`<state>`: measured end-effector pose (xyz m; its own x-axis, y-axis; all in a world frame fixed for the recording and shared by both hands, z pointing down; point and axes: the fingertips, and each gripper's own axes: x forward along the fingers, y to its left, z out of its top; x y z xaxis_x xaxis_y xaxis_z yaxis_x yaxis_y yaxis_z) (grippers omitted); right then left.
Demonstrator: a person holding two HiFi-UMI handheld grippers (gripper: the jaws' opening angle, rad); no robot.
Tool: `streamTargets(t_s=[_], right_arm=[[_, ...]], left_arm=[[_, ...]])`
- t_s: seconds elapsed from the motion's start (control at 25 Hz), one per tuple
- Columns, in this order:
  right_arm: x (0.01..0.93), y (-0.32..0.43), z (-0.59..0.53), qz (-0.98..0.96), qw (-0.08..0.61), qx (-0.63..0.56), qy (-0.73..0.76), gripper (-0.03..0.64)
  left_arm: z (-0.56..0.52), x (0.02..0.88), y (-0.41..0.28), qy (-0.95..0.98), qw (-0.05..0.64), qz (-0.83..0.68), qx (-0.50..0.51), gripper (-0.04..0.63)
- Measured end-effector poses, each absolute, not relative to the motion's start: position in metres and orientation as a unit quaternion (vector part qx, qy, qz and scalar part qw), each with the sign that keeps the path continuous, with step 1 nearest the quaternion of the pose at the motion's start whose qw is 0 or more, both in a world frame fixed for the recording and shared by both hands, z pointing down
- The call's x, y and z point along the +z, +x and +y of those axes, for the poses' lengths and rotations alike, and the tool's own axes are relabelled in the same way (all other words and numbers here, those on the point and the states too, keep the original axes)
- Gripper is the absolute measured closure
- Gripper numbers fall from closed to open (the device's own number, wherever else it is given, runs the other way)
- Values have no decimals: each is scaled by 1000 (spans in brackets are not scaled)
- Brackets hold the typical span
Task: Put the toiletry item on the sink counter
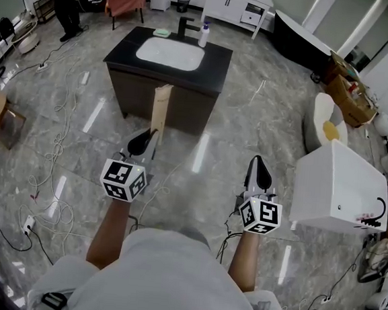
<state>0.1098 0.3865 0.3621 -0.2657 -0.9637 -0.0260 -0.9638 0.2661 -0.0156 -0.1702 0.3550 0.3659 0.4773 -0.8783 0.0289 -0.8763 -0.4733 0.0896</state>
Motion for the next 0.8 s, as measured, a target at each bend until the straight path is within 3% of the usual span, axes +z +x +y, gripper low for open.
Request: streamTargets(t_s=[0.4,0.8], right_arm=[[380,102,336,791,8,-4,-612,614],[398,139,193,789,20,-14,-613,614]], left_arm=[[301,387,-182,858,60,-510,-5,565],[166,402,-147,859,58,-508,15,565]])
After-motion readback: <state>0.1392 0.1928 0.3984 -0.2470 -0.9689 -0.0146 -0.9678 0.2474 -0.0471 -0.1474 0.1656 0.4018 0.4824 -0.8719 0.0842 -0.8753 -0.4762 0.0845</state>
